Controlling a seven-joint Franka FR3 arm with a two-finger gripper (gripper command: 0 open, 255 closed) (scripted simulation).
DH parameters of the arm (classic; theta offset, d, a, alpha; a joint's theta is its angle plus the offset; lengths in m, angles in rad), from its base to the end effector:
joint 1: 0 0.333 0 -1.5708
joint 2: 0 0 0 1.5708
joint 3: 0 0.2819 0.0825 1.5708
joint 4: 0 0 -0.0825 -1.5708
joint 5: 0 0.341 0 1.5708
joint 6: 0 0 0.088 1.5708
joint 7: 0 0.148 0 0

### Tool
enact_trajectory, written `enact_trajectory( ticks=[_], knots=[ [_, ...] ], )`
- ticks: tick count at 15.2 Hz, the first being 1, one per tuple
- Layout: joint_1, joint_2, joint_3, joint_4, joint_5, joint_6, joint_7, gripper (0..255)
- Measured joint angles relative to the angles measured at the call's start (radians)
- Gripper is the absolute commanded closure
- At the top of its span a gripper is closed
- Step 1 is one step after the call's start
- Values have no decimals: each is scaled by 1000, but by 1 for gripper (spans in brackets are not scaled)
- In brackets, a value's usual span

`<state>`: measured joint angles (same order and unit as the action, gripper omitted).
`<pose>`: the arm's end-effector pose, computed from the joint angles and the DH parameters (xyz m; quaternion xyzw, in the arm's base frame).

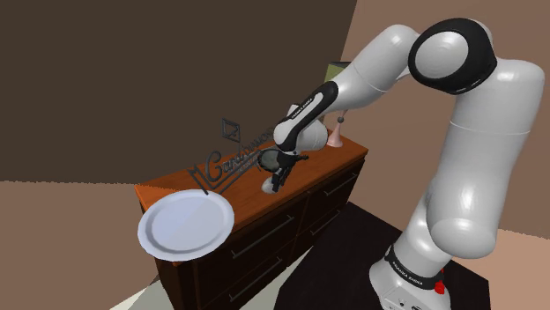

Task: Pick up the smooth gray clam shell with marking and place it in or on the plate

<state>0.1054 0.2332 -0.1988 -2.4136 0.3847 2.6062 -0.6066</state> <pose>0.4601 -0.0478 0.1780 -0.9931 -0.0911 -0.0114 0.0726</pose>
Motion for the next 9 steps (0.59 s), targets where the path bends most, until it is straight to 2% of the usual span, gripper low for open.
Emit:
enact_trajectory(
  ticks=[4,9],
  knots=[
    [1,-4,-2,-1,-5,-5,3,255],
    [11,-60,-19,-4,-52,-56,44,255]
  ],
)
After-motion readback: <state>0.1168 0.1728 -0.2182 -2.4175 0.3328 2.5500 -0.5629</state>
